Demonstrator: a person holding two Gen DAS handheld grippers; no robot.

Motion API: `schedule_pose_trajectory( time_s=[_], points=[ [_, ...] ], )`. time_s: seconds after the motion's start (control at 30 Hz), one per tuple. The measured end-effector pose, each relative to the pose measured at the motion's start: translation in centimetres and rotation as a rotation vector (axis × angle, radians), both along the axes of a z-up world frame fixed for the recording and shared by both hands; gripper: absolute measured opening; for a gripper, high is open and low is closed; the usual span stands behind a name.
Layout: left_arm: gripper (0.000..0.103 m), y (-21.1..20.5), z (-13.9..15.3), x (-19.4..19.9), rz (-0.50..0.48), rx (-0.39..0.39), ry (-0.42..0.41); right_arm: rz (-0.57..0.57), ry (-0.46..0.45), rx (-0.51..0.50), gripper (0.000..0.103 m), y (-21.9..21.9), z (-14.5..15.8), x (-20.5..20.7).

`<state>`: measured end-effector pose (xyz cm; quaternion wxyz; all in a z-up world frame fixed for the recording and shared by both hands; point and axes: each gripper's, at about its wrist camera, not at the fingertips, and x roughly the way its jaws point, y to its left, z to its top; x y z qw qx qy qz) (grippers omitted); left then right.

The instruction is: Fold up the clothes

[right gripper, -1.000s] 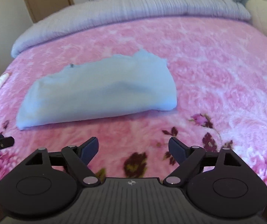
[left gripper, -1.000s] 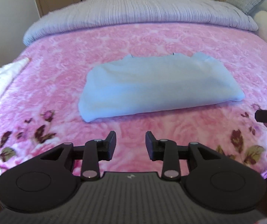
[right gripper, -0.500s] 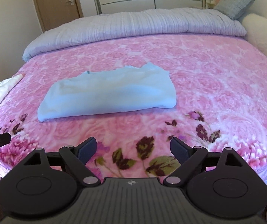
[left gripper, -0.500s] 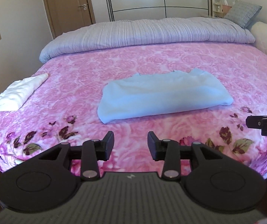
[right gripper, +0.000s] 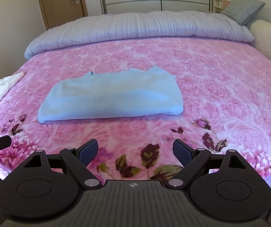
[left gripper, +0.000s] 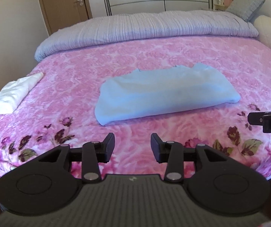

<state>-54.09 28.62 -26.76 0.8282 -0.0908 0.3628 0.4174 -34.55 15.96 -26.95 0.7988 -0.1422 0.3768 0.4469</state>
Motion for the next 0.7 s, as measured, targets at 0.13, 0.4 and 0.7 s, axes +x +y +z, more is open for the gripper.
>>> schedule_pose_trajectory(
  time_s=[0.13, 0.4, 0.7],
  points=[
    [0.038, 1.9, -1.4, 1.3, -0.011, -0.038, 0.01, -0.006, 0.01, -0.034, 0.088, 1.7, -1.1, 1.1],
    [0.038, 7.1, -5.0, 3.2, -0.017, -0.123, 0.036, -0.022, 0.026, -0.112, 0.088, 5.5, -3.9, 3.5],
    [0.038, 14.5, -7.8, 4.1, -0.004, -0.178, 0.024, -0.242, 0.592, 0.285, 0.077, 4.9, -10.4, 14.4]
  ],
)
